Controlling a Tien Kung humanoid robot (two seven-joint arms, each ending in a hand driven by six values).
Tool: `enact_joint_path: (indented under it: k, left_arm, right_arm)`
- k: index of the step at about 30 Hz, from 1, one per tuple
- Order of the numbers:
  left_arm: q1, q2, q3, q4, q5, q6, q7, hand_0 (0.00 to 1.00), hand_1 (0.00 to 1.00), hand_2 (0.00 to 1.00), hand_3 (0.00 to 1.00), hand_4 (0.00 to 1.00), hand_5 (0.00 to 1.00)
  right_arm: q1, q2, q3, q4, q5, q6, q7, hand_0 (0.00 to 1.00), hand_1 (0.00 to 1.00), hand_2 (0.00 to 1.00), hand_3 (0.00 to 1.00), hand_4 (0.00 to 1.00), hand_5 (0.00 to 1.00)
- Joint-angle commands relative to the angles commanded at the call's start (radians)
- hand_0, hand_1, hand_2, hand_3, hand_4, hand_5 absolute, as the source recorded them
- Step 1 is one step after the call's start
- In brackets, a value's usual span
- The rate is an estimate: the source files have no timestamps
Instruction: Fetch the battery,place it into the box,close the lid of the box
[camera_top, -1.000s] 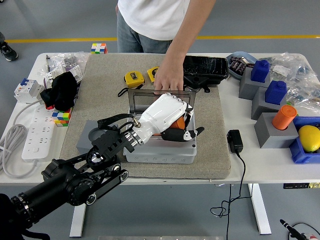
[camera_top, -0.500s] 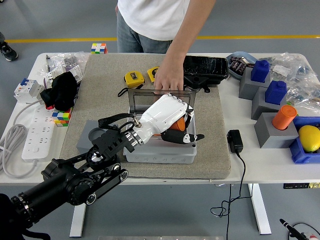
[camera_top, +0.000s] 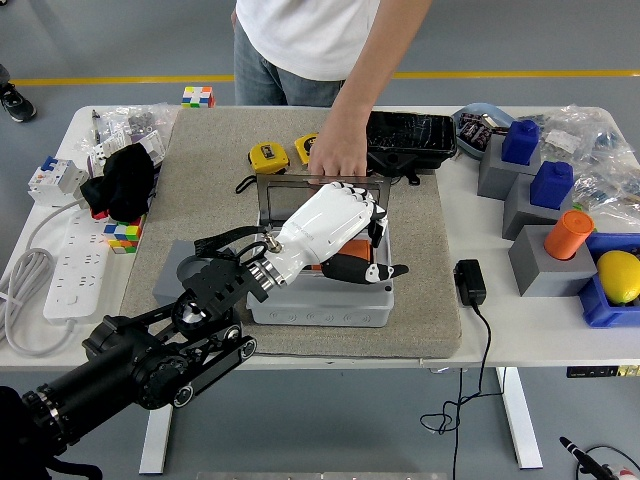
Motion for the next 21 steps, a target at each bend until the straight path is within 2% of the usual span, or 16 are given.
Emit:
enact_joint_path:
  k: [5, 6, 11, 12, 17, 18, 21]
  left_arm:
    - [0.001, 0.0, -0.003, -0.004, 0.003, 0.004, 0.002, 0.627, 0.686, 0.495, 0.349, 0.911, 0.734]
    - [0.001, 0.001, -0.005, -0.006, 0.003, 0.003, 0.001, 0.725, 0.835, 0.715, 0.571, 0.916, 0.747]
    - [0.012, 0.014, -0.03, -0.057, 0.02, -0.01, -0.002, 0.725, 0.835, 0.715, 0.571, 0.916, 0.747]
    - [0.015, 0.017, -0.034, -0.068, 0.022, -0.013, -0.004, 0.959, 0.967, 0.888, 0.822, 0.998, 0.862]
    - [0.031, 0.042, -0.048, -0.156, 0.021, -0.022, -0.01, 0.959, 0.967, 0.888, 0.822, 0.998, 0.862]
    - [0.033, 0.049, -0.049, -0.182, 0.02, -0.023, -0.009, 0.991, 0.998, 0.941, 0.875, 0.998, 0.981]
    - [0.038, 0.056, -0.061, -0.231, 0.018, -0.028, -0.006, 0.991, 0.998, 0.941, 0.875, 0.998, 0.981]
  right_arm:
    - [0.001, -0.001, -0.003, 0.0, 0.004, 0.0, 0.001, 0.846, 0.78, 0.762, 0.815, 0.998, 0.998]
    - [0.001, -0.001, -0.004, 0.0, 0.005, -0.001, 0.0, 0.846, 0.78, 0.762, 0.815, 0.998, 0.998]
    - [0.0, -0.001, -0.003, 0.0, 0.004, -0.001, 0.0, 0.846, 0.78, 0.762, 0.815, 0.998, 0.998]
    - [-0.001, 0.0, -0.004, 0.0, 0.004, -0.001, 0.0, 0.845, 0.78, 0.762, 0.815, 0.998, 0.998]
    - [-0.003, -0.001, 0.0, 0.0, 0.0, -0.001, -0.001, 0.845, 0.78, 0.762, 0.815, 0.998, 0.998]
    - [-0.003, -0.001, 0.001, 0.0, -0.001, -0.001, -0.001, 0.846, 0.78, 0.762, 0.815, 0.998, 0.998]
    - [-0.003, 0.0, -0.005, 0.0, 0.005, -0.002, -0.001, 0.846, 0.78, 0.762, 0.815, 0.998, 0.998]
